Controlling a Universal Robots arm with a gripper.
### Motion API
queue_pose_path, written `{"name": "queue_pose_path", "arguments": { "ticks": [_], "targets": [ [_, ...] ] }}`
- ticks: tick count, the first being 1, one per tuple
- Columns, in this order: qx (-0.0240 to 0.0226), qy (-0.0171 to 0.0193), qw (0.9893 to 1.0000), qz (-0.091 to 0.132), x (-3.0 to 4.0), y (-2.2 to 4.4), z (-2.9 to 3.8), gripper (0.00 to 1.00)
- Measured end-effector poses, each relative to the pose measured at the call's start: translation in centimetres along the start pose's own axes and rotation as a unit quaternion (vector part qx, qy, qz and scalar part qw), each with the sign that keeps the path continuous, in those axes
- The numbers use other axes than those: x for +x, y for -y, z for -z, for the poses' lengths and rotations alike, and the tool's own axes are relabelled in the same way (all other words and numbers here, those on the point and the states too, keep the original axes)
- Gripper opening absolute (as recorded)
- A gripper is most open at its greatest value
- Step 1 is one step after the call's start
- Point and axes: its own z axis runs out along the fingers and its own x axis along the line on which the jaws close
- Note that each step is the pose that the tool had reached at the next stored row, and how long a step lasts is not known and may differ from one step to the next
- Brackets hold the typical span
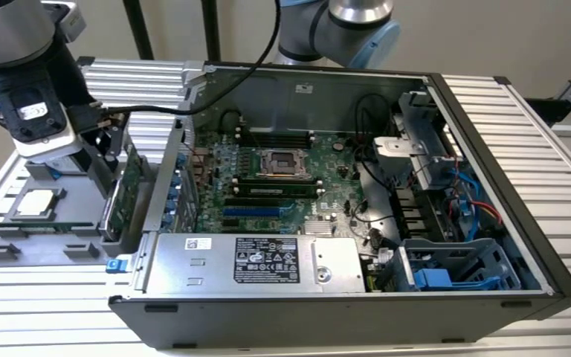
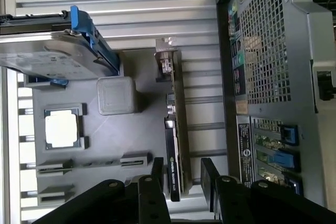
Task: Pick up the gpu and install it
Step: 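Pick up the gpu and move the gpu toward the slot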
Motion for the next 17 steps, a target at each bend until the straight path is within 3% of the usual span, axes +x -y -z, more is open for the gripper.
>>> {"name": "queue_pose_path", "arguments": {
  "ticks": [17],
  "targets": [
    [0.0006, 0.0001, 1.0000, 0.000, 0.06, 0.20, -1.72, 1.00]
  ]
}}
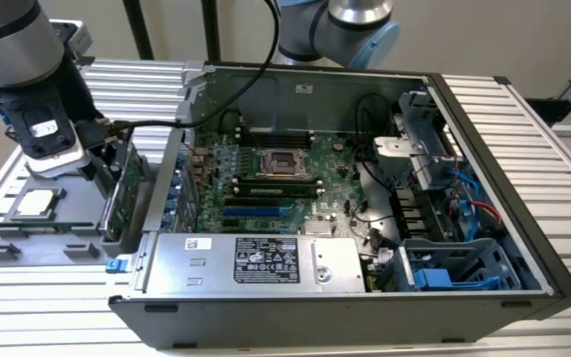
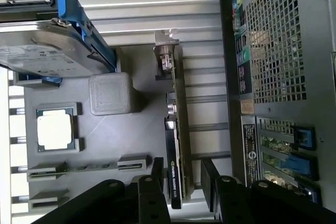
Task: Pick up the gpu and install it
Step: 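Pick up the gpu and move the gpu toward the slot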
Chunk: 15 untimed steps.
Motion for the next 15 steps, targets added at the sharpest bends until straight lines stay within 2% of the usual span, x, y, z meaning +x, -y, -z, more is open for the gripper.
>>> {"name": "queue_pose_path", "arguments": {
  "ticks": [5, 9, 15],
  "targets": [
    [0.0009, -0.0005, 1.0000, 0.000, 0.02, 0.06, -0.50, 1.00],
    [0.0026, -0.0041, 1.0000, -0.001, 0.05, 0.09, -0.87, 1.00],
    [0.0027, -0.0042, 1.0000, 0.000, 0.06, 0.19, -1.64, 1.00]
  ]
}}
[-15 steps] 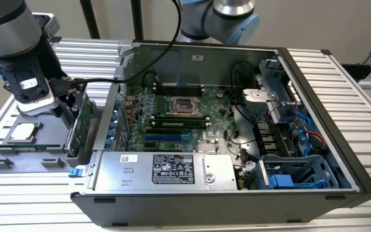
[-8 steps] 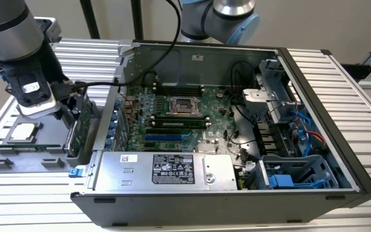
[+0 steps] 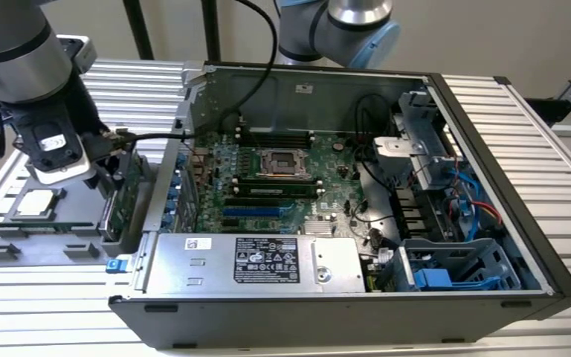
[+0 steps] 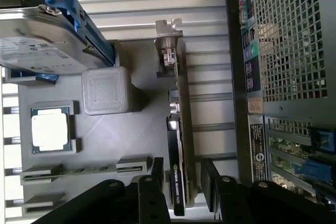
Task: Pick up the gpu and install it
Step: 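Pick up the gpu and move the gpu toward the slot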
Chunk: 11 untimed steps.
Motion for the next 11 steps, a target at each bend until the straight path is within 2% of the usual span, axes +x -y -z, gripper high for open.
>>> {"name": "queue_pose_path", "arguments": {
  "ticks": [11],
  "targets": [
    [0.0004, 0.0000, 1.0000, 0.000, 0.05, 0.18, -1.68, 1.00]
  ]
}}
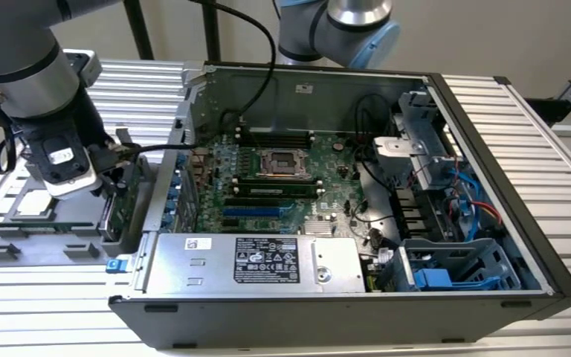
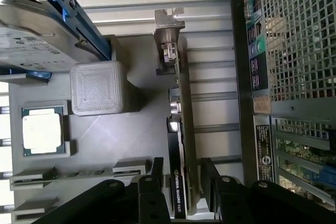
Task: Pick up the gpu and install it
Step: 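Pick up the gpu and move the gpu toward the slot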
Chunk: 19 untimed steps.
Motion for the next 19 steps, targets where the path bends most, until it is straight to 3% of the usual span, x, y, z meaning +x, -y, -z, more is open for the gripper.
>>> {"name": "queue_pose_path", "arguments": {
  "ticks": [13, 19],
  "targets": [
    [0.0006, 0.0001, 1.0000, 0.000, 0.06, 0.23, -2.07, 1.00],
    [0.0008, 0.0000, 1.0000, 0.000, 0.19, 0.28, -2.52, 1.00]
  ]
}}
